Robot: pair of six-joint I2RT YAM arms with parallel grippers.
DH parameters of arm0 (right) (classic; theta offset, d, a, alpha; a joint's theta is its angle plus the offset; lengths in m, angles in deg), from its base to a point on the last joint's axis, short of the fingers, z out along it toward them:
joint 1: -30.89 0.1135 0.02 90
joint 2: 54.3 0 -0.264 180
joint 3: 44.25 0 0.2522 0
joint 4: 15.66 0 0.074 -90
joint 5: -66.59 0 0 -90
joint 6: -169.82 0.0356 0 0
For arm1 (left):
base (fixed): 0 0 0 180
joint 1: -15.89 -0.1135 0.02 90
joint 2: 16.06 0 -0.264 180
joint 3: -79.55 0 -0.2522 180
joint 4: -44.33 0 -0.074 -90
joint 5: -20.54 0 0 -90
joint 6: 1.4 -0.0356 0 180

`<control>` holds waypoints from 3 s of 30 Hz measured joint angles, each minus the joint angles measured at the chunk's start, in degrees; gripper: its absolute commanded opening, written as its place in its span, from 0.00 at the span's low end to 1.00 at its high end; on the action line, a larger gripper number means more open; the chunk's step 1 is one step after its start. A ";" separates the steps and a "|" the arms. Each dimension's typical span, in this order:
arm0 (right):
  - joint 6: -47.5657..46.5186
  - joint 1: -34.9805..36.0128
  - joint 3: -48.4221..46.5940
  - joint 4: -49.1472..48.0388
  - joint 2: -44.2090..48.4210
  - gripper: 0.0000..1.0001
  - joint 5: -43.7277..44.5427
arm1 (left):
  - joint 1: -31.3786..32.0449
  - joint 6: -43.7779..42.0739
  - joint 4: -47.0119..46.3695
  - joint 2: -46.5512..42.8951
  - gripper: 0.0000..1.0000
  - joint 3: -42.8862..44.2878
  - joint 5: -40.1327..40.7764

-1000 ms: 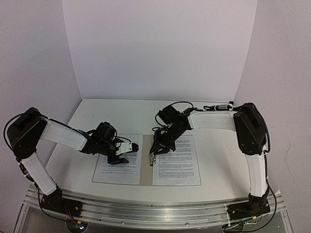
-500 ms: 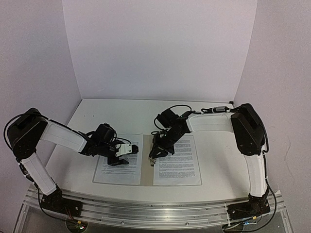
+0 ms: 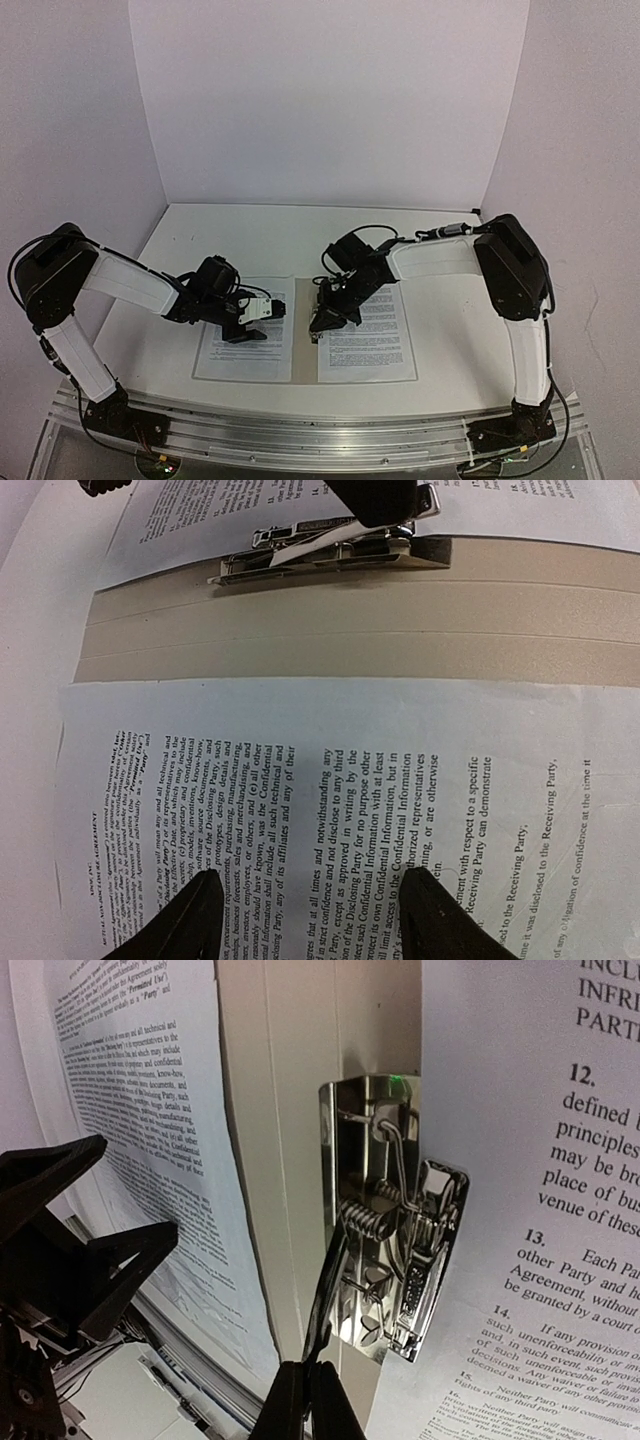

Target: Put the files into the folder

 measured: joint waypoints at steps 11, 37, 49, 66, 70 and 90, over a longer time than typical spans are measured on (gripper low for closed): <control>-5.70 0.00 2.71 -3.37 0.31 0.00 0.35 | 0.04 0.87 0.35 0.00 0.61 0.04 -0.52; -6.23 -1.29 11.02 -17.09 1.46 0.00 -5.14 | 0.87 57.37 14.47 15.89 0.37 26.86 -13.44; 2.29 -1.86 18.36 -32.26 1.46 0.00 -12.48 | 1.84 64.78 21.51 18.56 0.36 33.00 -5.33; 4.70 -0.46 20.17 -31.01 4.22 0.08 -8.07 | 4.11 64.11 14.67 19.61 0.29 28.68 -6.38; 4.09 -0.28 18.69 -27.96 4.48 0.11 -6.78 | 4.55 63.95 12.13 19.61 0.26 27.65 -6.25; 1.03 -0.28 12.63 -17.77 4.92 0.29 -2.80 | 4.72 62.69 10.69 19.61 0.20 26.91 -5.11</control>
